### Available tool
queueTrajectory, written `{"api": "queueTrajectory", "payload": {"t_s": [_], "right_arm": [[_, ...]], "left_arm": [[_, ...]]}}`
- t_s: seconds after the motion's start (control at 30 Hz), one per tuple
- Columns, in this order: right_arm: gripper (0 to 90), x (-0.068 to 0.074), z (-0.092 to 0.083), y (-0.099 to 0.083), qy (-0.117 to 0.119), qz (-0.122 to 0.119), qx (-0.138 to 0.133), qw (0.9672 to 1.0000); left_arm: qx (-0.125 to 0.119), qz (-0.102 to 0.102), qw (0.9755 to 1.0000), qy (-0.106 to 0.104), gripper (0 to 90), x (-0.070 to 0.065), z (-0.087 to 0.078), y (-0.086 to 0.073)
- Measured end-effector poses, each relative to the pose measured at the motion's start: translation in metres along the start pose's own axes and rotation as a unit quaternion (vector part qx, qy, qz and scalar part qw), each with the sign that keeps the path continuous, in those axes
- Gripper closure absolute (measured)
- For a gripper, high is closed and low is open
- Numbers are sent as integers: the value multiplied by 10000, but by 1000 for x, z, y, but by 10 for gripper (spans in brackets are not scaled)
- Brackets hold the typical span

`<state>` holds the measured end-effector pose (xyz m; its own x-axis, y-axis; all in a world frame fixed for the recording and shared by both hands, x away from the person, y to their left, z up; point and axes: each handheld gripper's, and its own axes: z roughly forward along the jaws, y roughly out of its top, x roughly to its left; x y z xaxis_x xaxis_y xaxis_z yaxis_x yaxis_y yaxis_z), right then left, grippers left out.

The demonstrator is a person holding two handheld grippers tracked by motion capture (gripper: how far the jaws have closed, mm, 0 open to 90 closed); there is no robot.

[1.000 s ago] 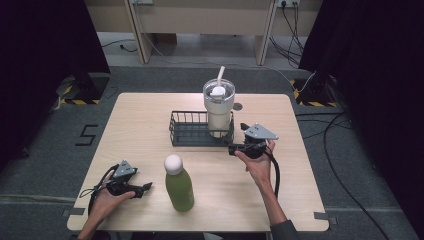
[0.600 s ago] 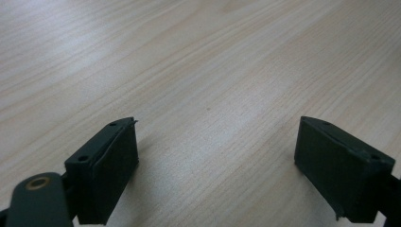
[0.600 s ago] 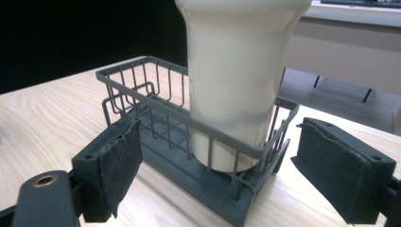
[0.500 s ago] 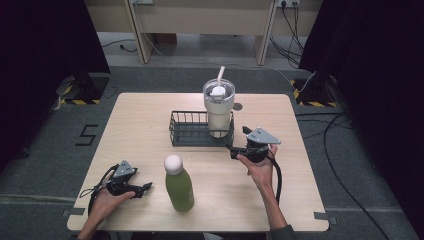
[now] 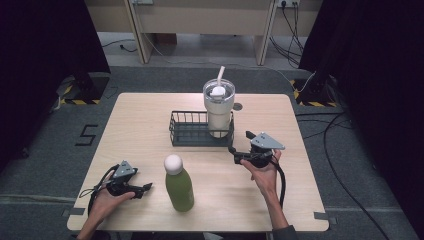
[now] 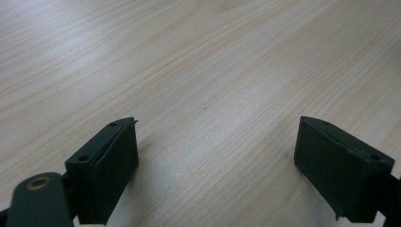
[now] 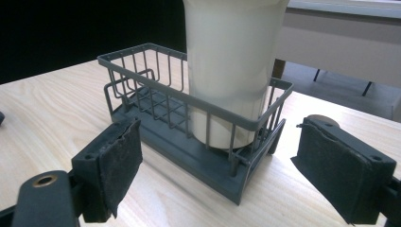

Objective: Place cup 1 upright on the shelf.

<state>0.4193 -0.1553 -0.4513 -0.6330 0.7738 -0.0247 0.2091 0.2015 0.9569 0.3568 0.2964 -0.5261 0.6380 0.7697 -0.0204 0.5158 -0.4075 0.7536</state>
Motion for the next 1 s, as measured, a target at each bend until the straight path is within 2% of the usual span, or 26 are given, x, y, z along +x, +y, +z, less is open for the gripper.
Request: {"api": "queueTrajectory", "payload": {"t_s": [0.53, 0.77, 0.9, 0.93, 1.0], "right_arm": [[152, 7, -22, -12, 66, -40, 125, 9999], [151, 7, -31, -16, 12, -67, 191, 9998], [151, 7, -37, -23, 15, -42, 302, 9995], [151, 8, -39, -26, 26, -65, 401, 9992], [152, 9, -42, -28, 46, -70, 405, 9991]], "left_arm": [[-4, 7, 10000, 1, 135, 0, 0, 0], [-4, 7, 10000, 2, 135, 0, 0, 0], [-4, 8, 10000, 1, 135, 0, 0, 0], [-4, 8, 10000, 1, 135, 0, 0, 0], [-2, 9, 10000, 1, 135, 0, 0, 0]]}}
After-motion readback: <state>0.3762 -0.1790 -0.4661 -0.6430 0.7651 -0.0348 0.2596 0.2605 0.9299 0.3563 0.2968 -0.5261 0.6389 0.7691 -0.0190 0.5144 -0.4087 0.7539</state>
